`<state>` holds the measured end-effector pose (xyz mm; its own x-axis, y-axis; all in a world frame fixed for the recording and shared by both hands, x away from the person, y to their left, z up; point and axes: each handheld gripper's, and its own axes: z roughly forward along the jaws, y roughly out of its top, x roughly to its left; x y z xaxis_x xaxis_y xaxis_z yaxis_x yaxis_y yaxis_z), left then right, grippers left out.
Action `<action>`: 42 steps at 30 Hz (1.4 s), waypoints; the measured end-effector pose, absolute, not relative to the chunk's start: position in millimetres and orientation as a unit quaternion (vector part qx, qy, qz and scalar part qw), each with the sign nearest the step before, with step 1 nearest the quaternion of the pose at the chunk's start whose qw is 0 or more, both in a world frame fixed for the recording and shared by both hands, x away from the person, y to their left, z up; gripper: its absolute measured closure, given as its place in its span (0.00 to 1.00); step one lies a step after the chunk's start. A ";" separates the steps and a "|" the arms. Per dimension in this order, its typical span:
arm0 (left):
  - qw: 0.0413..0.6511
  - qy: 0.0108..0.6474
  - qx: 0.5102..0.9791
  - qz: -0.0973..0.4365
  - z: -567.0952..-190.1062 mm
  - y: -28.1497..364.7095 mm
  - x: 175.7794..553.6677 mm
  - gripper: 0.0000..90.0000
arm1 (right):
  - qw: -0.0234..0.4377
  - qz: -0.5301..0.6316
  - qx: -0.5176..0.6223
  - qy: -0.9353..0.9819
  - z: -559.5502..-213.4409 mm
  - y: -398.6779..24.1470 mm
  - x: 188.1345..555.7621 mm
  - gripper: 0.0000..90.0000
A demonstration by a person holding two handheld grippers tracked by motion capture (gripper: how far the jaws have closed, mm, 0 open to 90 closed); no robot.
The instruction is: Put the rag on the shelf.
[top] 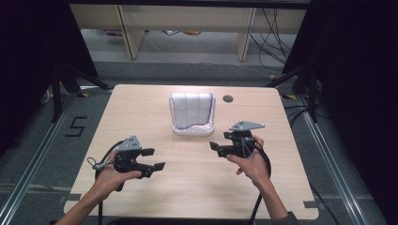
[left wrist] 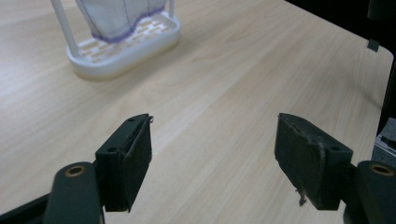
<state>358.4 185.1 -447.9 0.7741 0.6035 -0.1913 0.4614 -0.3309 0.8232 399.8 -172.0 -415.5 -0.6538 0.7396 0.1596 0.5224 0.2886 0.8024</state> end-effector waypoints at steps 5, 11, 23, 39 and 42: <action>0.463 0.326 0.822 0.068 -462.2 185.7 347.0 0.29 | 0.136 0.440 0.394 0.795 -427.6 -170.1 395.4 0.32; 0.460 0.327 0.822 0.073 -470.6 188.4 334.3 0.29 | 0.133 0.436 0.390 0.800 -432.1 -165.5 389.8 0.32; 0.447 0.316 0.833 0.082 -487.1 190.9 315.6 0.29 | 0.116 0.422 0.381 0.814 -450.0 -155.2 360.9 0.32; 0.444 0.315 0.835 0.080 -493.1 192.7 302.1 0.29 | 0.103 0.402 0.372 0.830 -470.1 -160.2 323.7 0.29; 0.440 0.311 0.839 0.076 -493.6 191.9 298.8 0.29 | 0.103 0.401 0.359 0.837 -476.0 -161.7 318.1 0.28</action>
<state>298.8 191.9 -493.6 0.7952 0.5884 -0.1467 0.4552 -0.4195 0.7854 318.1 -161.7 -476.0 -0.7213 0.6830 0.1147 0.5176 0.4216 0.7445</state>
